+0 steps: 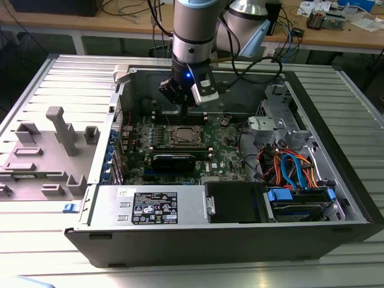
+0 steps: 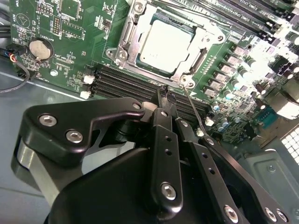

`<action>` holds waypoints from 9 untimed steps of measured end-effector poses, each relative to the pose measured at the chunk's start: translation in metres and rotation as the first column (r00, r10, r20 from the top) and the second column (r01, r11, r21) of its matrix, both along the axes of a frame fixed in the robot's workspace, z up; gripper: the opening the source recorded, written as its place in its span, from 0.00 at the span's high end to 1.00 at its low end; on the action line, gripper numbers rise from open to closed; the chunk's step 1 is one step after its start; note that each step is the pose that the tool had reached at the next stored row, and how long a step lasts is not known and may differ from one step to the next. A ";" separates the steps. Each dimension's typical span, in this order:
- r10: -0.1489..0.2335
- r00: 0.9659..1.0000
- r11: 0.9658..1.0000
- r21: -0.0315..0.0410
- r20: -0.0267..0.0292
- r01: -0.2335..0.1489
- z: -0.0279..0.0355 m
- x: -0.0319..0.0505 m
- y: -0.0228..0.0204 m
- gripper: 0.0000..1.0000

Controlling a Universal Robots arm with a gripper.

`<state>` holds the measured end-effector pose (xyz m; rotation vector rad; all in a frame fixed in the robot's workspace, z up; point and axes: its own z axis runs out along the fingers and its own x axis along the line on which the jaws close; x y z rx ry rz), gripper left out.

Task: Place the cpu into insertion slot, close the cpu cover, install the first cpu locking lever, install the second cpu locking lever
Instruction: 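Install the first cpu locking lever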

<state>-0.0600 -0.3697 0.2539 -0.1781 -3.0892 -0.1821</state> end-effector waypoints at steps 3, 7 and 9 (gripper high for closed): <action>0.005 1.000 1.000 -0.002 0.000 -0.005 0.0000 0.0000 0.0000 0.89; 0.010 1.000 1.000 -0.002 0.000 -0.010 0.0000 0.0000 0.0000 0.89; 0.012 1.000 1.000 -0.003 0.000 -0.012 0.0000 0.0000 0.0000 0.89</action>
